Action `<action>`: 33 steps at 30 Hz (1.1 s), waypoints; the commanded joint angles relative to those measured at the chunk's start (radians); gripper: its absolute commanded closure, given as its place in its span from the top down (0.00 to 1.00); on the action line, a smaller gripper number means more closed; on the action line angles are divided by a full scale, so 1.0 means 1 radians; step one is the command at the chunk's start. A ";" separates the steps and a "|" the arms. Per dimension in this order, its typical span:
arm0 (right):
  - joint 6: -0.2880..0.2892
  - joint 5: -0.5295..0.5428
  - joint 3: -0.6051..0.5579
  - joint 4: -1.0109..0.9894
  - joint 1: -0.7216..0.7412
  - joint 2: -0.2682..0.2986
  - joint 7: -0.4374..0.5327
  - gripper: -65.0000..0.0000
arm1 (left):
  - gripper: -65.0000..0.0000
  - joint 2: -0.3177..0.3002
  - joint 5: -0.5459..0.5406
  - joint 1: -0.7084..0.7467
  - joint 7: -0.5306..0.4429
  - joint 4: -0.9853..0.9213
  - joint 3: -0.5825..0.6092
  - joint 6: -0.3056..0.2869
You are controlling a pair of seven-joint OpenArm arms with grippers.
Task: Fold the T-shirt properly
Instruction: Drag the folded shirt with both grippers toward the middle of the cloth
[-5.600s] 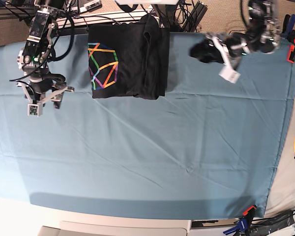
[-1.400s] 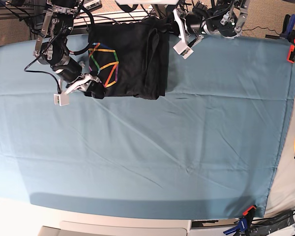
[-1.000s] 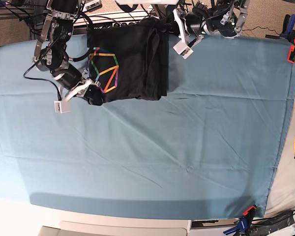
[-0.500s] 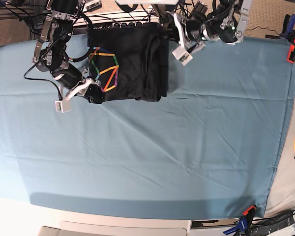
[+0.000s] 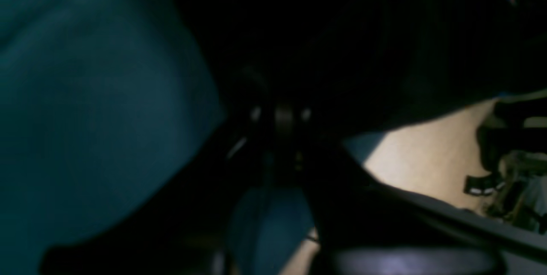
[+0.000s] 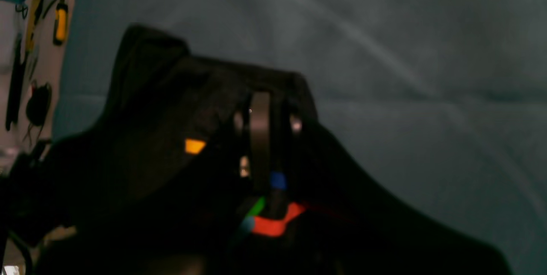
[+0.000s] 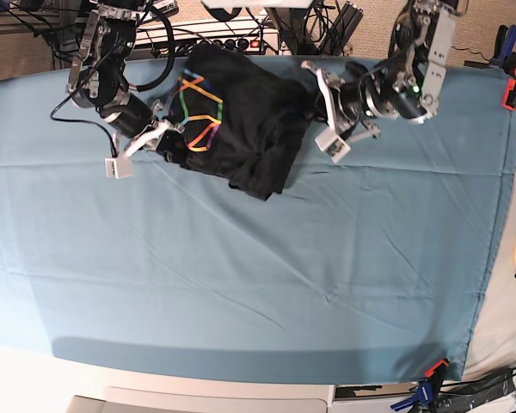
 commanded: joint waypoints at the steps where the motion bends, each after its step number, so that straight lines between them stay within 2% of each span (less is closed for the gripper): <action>1: 0.008 0.001 0.002 0.013 -0.011 0.003 -0.018 0.00 | 0.00 -0.011 -0.011 -0.030 -0.020 0.007 -0.004 -0.003; 9: 0.055 0.053 0.001 0.042 -0.092 0.003 -0.051 0.00 | 0.00 -0.023 -0.027 -0.172 -0.039 -0.104 -0.002 0.005; 15: 0.078 0.079 0.001 0.108 -0.164 0.003 -0.060 0.00 | 0.00 -0.001 -0.034 -0.241 -0.051 -0.204 -0.001 0.004; 22: 0.077 0.084 0.001 0.179 -0.233 0.003 -0.060 0.00 | 0.00 0.013 -0.033 -0.330 -0.053 -0.254 -0.001 0.004; 28: 0.078 0.098 -0.007 0.179 -0.237 -0.003 -0.060 0.00 | 0.00 0.030 -0.034 -0.401 -0.053 -0.312 -0.001 0.003; 33: 0.086 0.097 -0.068 0.179 -0.237 -0.044 -0.046 0.00 | 0.00 0.045 -0.034 -0.420 -0.053 -0.344 -0.001 0.003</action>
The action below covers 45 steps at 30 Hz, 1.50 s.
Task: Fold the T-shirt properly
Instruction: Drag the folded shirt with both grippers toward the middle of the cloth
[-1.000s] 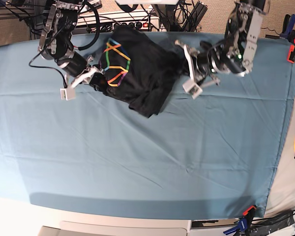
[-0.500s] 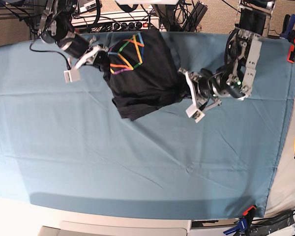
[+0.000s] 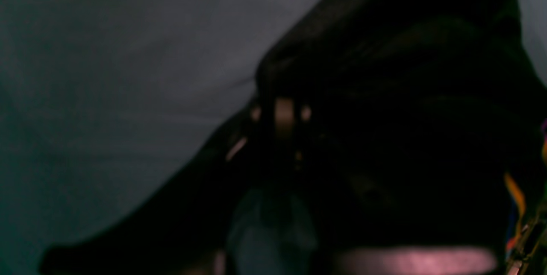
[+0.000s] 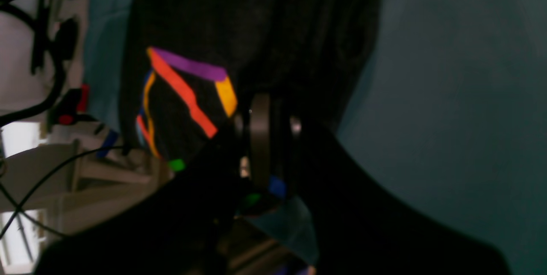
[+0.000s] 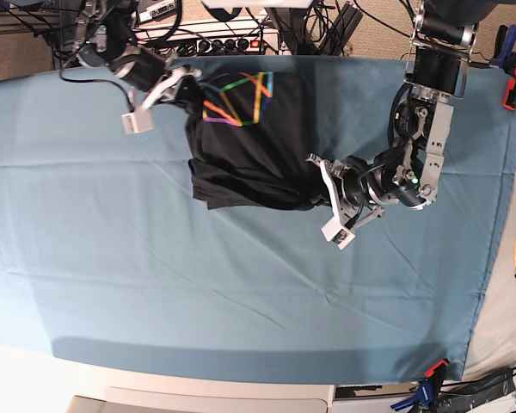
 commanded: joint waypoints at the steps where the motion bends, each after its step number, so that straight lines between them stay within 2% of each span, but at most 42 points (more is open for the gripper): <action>1: 0.011 0.016 -0.018 0.016 0.000 -0.007 0.010 0.00 | 0.00 0.001 -0.011 -0.025 -0.025 0.014 -0.007 0.002; 6: 0.011 -0.057 -0.086 0.016 0.005 -0.016 0.034 0.00 | 0.00 0.000 -0.011 -0.024 -0.021 0.014 -0.007 -0.012; 13: 0.010 -0.089 -0.087 0.016 0.005 -0.016 0.036 0.00 | 0.00 0.000 -0.010 -0.025 -0.022 0.014 -0.007 -0.013; 17: 0.008 -0.115 -0.087 0.016 0.005 -0.016 0.040 0.00 | 0.00 -0.001 0.036 -0.026 -0.026 0.014 -0.007 -0.012; 26: -0.044 -0.185 -0.081 0.016 0.005 -0.016 0.072 0.00 | 0.00 -0.006 0.053 -0.026 -0.025 0.014 -0.007 -0.011; 31: -0.071 -0.192 -0.036 0.016 0.005 -0.016 0.091 0.00 | 0.00 -0.006 0.053 -0.026 -0.025 0.014 -0.007 -0.011; 39: -0.069 -0.177 -0.016 0.017 0.006 -0.016 0.090 0.00 | 0.00 -0.006 0.049 -0.029 -0.034 0.015 -0.007 -0.013; 43: -0.065 -0.177 -0.015 0.017 0.005 -0.016 0.090 0.00 | 0.29 -0.006 0.049 -0.028 -0.037 0.015 -0.007 -0.013; 44: -0.053 -0.178 -0.015 0.016 0.005 -0.016 0.091 0.06 | 0.34 -0.006 0.049 -0.028 -0.037 0.015 -0.007 -0.013; 45: -0.037 -0.178 -0.015 0.016 0.005 -0.016 0.093 0.17 | 0.38 -0.006 0.049 -0.029 -0.037 0.015 -0.007 -0.013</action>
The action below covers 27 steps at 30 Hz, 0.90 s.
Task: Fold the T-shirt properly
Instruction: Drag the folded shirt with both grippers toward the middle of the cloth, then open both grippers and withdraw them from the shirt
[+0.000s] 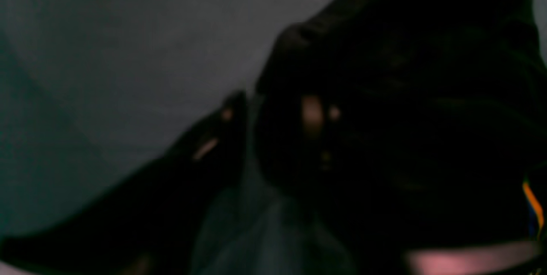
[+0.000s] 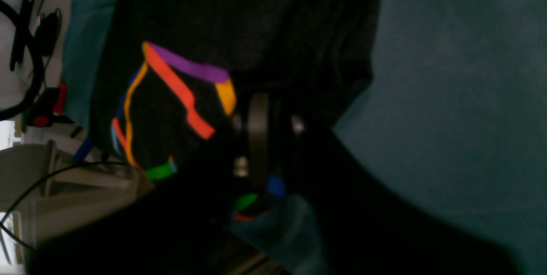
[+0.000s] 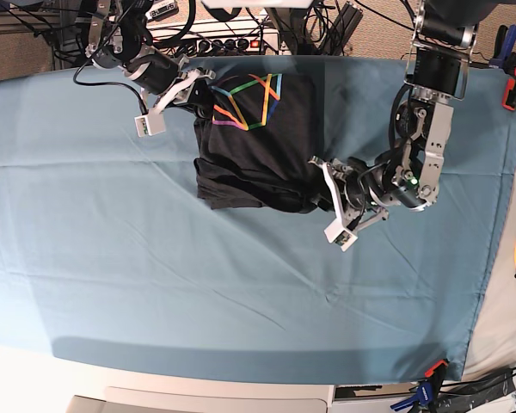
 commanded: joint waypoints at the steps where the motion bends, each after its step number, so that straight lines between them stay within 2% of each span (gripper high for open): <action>1: 0.003 -0.026 0.008 0.013 -0.001 0.003 0.002 0.26 | 0.40 -0.003 -0.011 -0.025 -0.021 0.016 -0.006 -0.005; 2: 0.003 -0.027 0.008 0.013 0.000 0.003 0.012 0.34 | 0.41 -0.005 -0.009 -0.027 -0.020 0.016 -0.007 -0.005; 3: 0.003 -0.026 0.008 0.013 0.000 0.003 0.022 0.36 | 0.41 -0.007 -0.006 -0.030 -0.021 0.016 -0.007 -0.005; 7: 0.003 -0.042 0.029 0.022 0.021 0.004 0.046 0.36 | 0.41 -0.029 0.045 -0.068 -0.020 0.019 -0.008 0.004; 15: 0.004 -0.041 0.167 0.040 0.137 0.008 0.044 0.36 | 0.41 -0.097 0.052 -0.138 -0.016 0.021 -0.014 0.026; 19: 0.007 -0.042 0.180 0.040 0.175 0.038 0.044 0.36 | 0.41 -0.105 0.051 -0.143 -0.012 0.021 -0.037 0.026; 20: 0.017 -0.042 0.180 0.040 0.181 0.042 0.041 0.33 | 0.40 -0.105 0.050 -0.143 -0.012 0.021 -0.044 0.026; 21: 0.034 -0.041 0.179 0.040 0.186 0.045 0.034 0.24 | 0.39 -0.106 0.047 -0.143 -0.007 0.021 -0.051 0.026; 23: 0.049 -0.028 0.175 0.040 0.194 0.045 0.001 0.00 | 0.30 -0.106 0.030 -0.143 0.003 0.022 -0.068 0.026; 25: 0.070 -0.008 0.176 0.040 0.199 0.045 -0.014 0.00 | 0.17 -0.105 0.021 -0.143 0.014 0.029 -0.089 0.026; 27: 0.123 0.009 0.175 0.040 0.199 0.045 -0.018 0.00 | 0.03 -0.105 0.012 -0.143 0.023 0.042 -0.117 0.026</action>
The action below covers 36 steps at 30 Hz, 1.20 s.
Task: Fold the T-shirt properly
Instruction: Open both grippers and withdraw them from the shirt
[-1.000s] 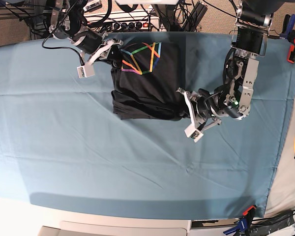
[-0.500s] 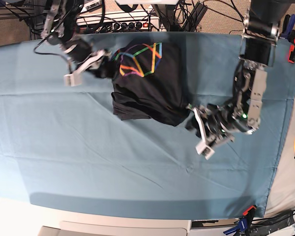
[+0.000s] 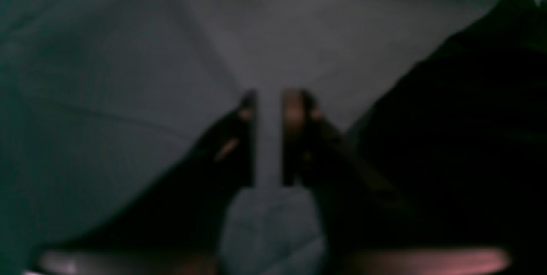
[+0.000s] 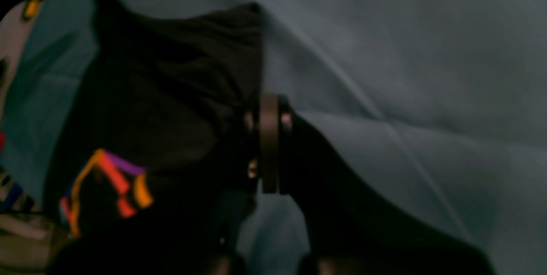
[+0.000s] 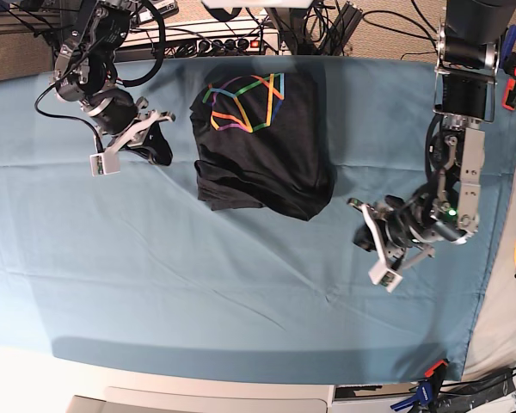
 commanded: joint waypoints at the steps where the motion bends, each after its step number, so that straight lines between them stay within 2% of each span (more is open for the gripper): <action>1: 0.015 0.040 0.002 0.021 0.009 0.006 0.010 0.00 | 0.00 -0.009 -0.027 -0.030 -0.013 0.028 -0.024 0.000; 4: 0.015 0.071 -0.004 0.021 0.009 0.010 -0.026 0.00 | 0.00 -0.008 -0.037 -0.029 -0.013 0.031 -0.075 0.000; 7: 0.015 0.064 -0.060 0.021 0.009 0.040 -0.056 0.00 | 0.00 -0.008 -0.048 -0.024 -0.014 0.031 -0.113 0.000; 10: 0.015 -0.020 -0.142 0.021 0.023 0.069 -0.057 0.00 | 0.00 -0.009 -0.048 -0.023 -0.013 0.031 -0.120 0.000; 16: 0.015 -0.166 -0.260 0.020 0.073 0.070 -0.048 0.00 | 0.00 -0.008 -0.048 -0.008 -0.016 0.031 -0.120 -0.001; 23: 0.015 -0.296 -0.333 -0.008 0.121 0.082 0.011 0.00 | 0.00 -0.008 -0.048 0.021 -0.020 0.031 -0.120 -0.009; 30: 0.015 -0.351 -0.332 -0.011 0.168 0.081 0.077 0.00 | 0.00 -0.008 -0.048 0.060 -0.024 0.031 -0.120 -0.009; 36: 0.015 -0.463 -0.332 -0.014 0.216 0.081 0.176 0.00 | 0.00 -0.008 -0.048 0.090 -0.024 0.031 -0.120 -0.009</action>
